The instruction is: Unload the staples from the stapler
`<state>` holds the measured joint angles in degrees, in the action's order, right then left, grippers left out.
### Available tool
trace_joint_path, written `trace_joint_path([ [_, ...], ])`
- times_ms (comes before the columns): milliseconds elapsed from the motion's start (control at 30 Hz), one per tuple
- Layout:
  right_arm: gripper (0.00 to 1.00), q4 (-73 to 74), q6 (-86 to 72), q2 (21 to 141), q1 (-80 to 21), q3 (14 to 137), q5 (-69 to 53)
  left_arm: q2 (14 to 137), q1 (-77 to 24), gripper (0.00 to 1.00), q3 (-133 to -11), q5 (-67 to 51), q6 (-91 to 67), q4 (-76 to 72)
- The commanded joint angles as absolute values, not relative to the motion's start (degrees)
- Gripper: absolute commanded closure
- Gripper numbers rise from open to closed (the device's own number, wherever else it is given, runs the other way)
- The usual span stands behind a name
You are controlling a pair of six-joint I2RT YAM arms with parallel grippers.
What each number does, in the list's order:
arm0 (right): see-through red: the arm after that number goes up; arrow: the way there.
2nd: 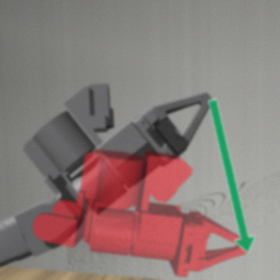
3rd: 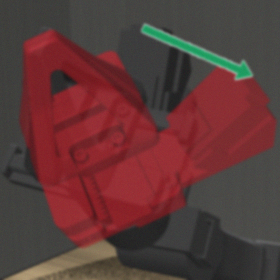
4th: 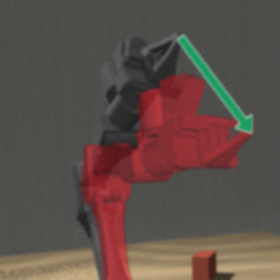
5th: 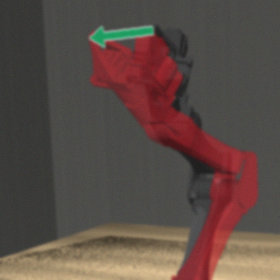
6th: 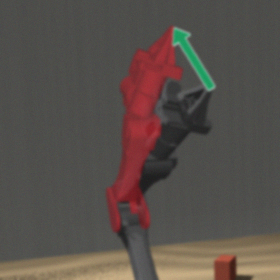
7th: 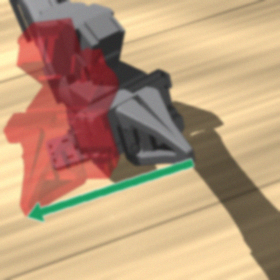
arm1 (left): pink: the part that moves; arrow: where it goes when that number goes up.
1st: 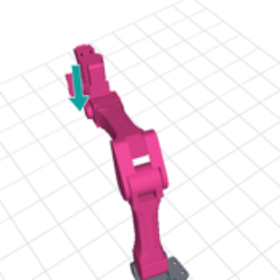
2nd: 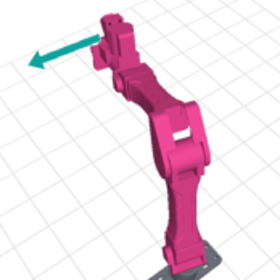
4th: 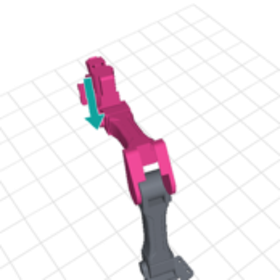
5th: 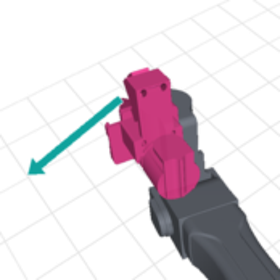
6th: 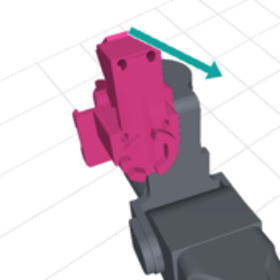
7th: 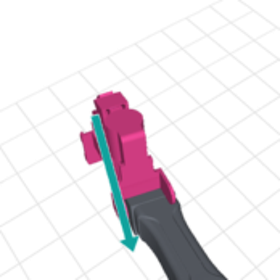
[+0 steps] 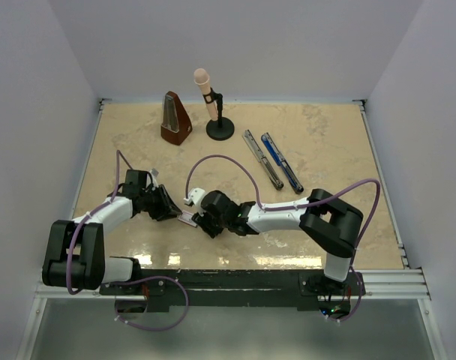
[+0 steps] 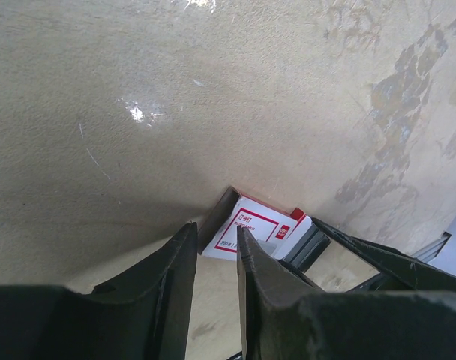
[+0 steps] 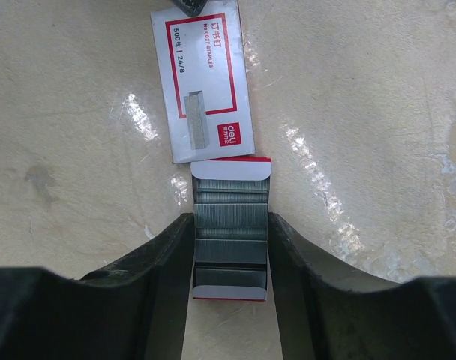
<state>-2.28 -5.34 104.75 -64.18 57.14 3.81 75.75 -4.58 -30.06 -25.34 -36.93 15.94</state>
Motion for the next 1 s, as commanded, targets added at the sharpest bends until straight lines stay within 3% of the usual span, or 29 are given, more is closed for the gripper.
trace_joint_path([
  [0,0.58,0.79,-6.15,106.96,-64.34,56.43,4.31,74.97,-4.92,0.69,-29.53,-25.40,-37.44,15.99],
  [967,0.65,-4.04,-6.68,107.84,-65.48,55.28,2.46,75.06,-5.19,0.75,-28.57,-26.89,-38.23,14.85],
])
